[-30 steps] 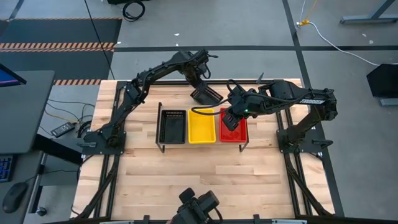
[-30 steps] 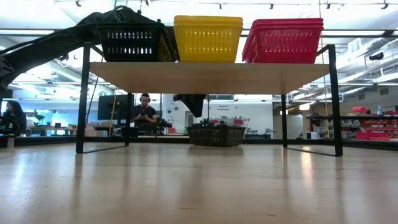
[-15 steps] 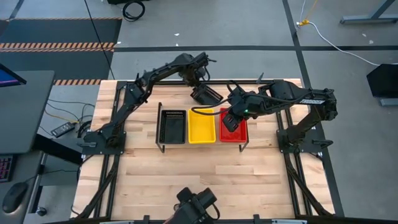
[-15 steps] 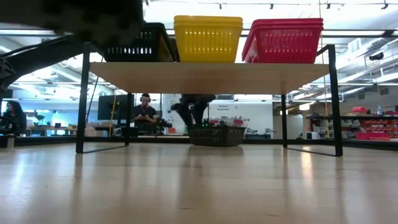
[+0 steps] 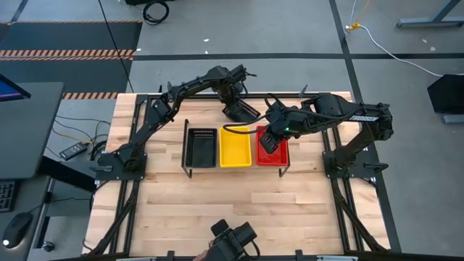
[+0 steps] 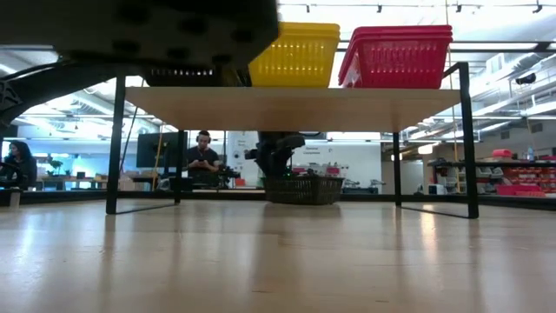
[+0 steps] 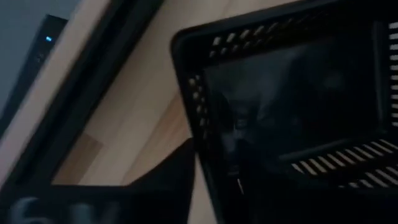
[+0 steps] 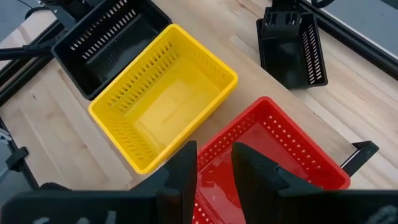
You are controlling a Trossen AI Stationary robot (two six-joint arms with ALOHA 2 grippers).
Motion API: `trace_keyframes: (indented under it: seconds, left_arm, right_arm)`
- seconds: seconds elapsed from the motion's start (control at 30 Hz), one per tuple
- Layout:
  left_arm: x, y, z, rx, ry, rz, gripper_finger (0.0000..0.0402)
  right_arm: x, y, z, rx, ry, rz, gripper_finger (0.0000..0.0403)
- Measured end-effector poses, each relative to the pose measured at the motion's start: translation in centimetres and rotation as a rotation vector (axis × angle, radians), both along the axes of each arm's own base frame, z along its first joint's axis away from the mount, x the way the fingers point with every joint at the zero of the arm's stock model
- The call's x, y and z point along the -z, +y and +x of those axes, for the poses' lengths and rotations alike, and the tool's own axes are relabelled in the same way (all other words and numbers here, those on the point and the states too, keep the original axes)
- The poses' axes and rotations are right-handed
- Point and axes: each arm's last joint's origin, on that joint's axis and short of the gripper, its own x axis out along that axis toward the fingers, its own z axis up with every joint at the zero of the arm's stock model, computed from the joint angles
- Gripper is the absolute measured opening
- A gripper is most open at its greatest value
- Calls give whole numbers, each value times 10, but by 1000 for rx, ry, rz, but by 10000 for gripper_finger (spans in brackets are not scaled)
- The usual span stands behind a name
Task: Stack baskets on shelf by color
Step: Stack the black basket on the stacked black baskets on the shelf
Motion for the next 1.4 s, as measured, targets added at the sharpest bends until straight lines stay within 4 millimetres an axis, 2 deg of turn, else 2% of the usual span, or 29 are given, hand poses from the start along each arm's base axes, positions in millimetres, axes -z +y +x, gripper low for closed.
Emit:
trace_keyframes:
  seconds: [0.13, 0.2, 0.4, 0.5, 0.57, 0.83, 0.93, 1.23, 1.4]
  left_arm:
    - [0, -1, 3, 11, 7, 42, 41]
    - [-1, 0, 1, 7, 12, 38, 17]
    - [-3, 0, -2, -3, 32, 26, 35]
    - [-11, -1, -5, -3, 31, 27, 26]
    - [-21, -3, -6, -3, 14, 42, 15]
    - [-69, -3, -20, -20, -53, 137, 27]
    - [-85, -4, -27, -22, -51, 169, 20]
    - [-151, -6, -67, -83, -73, 317, 22]
    - [-198, -20, -94, -74, -124, 406, 14]
  right_arm:
    - [0, 0, 0, -1, 0, 0, 105]
    - [0, 0, 0, -1, 1, 0, 105]
    - [0, 0, 0, -3, 1, -2, 105]
    - [0, 0, 0, -8, 3, -4, 105]
    - [0, 0, 0, -12, 4, -7, 105]
    - [0, 0, 0, -22, 5, -24, 105]
    - [0, 0, 0, -35, 6, -35, 105]
    - [-1, 2, 1, -49, 2, -48, 105]
    - [-2, 5, 1, -74, -6, -80, 105]
